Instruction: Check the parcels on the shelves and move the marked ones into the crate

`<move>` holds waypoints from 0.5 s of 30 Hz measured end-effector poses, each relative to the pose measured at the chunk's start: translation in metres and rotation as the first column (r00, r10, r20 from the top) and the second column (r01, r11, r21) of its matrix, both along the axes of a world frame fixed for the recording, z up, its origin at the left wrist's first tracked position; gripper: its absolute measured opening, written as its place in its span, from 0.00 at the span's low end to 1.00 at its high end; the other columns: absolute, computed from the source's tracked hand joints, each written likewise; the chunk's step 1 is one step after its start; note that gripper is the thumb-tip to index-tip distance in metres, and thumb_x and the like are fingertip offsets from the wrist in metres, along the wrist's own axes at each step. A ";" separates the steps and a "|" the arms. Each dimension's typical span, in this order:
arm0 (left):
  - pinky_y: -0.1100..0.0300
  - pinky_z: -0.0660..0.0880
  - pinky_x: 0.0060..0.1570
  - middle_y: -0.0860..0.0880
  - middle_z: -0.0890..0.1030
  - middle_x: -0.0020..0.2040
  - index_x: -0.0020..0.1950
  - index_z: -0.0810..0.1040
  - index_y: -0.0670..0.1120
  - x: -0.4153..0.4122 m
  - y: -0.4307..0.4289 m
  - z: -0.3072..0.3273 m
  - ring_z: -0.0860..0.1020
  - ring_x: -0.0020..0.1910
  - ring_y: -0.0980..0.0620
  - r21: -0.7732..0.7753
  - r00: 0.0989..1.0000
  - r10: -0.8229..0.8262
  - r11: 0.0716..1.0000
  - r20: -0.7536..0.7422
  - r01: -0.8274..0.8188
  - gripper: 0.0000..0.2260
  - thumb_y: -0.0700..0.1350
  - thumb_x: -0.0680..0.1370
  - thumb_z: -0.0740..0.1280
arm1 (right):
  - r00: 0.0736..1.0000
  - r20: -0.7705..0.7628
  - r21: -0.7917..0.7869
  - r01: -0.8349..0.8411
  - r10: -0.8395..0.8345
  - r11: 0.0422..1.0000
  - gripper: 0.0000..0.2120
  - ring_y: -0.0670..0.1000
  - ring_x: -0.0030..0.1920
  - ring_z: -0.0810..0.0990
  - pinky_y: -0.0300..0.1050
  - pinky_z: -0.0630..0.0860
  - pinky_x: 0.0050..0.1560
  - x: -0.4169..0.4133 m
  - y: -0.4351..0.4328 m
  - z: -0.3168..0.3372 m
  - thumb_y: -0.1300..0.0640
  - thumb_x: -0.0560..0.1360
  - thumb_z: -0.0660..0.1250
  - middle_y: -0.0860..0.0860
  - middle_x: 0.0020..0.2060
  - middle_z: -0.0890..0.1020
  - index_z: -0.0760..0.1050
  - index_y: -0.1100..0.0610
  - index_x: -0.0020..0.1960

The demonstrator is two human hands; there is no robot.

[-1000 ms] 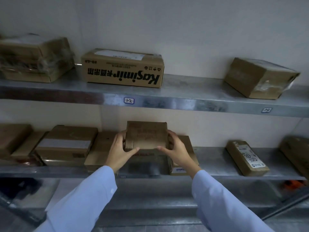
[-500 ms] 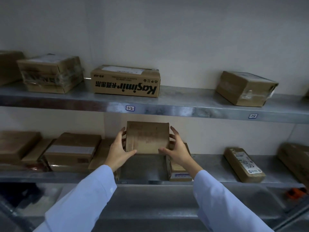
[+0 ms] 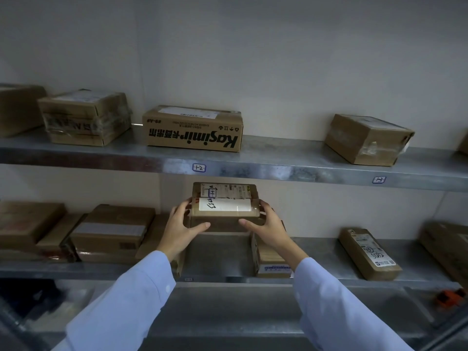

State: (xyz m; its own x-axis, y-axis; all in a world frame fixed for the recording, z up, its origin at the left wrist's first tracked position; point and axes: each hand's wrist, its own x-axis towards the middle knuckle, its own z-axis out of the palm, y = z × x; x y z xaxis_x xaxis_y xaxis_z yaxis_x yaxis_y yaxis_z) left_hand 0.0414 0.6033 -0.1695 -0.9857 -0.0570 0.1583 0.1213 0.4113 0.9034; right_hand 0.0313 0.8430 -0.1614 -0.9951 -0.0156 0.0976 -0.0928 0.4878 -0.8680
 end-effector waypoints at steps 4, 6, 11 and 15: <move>0.57 0.64 0.63 0.53 0.72 0.68 0.69 0.65 0.53 0.002 -0.001 -0.003 0.68 0.68 0.52 0.087 0.999 -0.040 0.995 0.027 0.038 0.30 0.46 0.72 0.76 | 0.998 0.057 -0.087 -0.008 0.013 0.996 0.37 0.51 0.69 0.70 0.45 0.71 0.65 0.004 0.003 0.001 0.50 0.72 0.75 0.51 0.70 0.72 0.61 0.55 0.73; 0.58 0.65 0.60 0.53 0.73 0.67 0.66 0.66 0.53 0.003 -0.001 -0.005 0.69 0.65 0.54 0.118 0.998 -0.046 0.992 0.038 0.041 0.28 0.46 0.72 0.76 | 0.996 0.090 -0.113 -0.013 0.023 0.993 0.37 0.53 0.71 0.70 0.48 0.70 0.67 0.006 0.004 -0.001 0.50 0.72 0.75 0.52 0.71 0.71 0.60 0.55 0.73; 0.57 0.66 0.63 0.54 0.71 0.66 0.69 0.64 0.53 0.004 -0.003 -0.006 0.68 0.65 0.55 0.104 0.999 -0.042 0.994 0.020 0.040 0.32 0.46 0.71 0.77 | 0.997 0.078 -0.133 -0.007 0.018 0.991 0.44 0.53 0.67 0.74 0.55 0.73 0.68 0.007 0.005 -0.006 0.51 0.69 0.77 0.52 0.67 0.75 0.54 0.50 0.76; 0.55 0.65 0.66 0.53 0.64 0.67 0.76 0.61 0.51 0.003 -0.003 -0.006 0.66 0.66 0.55 0.022 1.000 -0.018 1.000 0.012 0.018 0.38 0.49 0.71 0.77 | 0.998 0.059 -0.059 -0.018 0.022 0.998 0.47 0.54 0.68 0.73 0.57 0.72 0.68 0.006 0.001 -0.006 0.49 0.68 0.78 0.53 0.68 0.72 0.53 0.48 0.78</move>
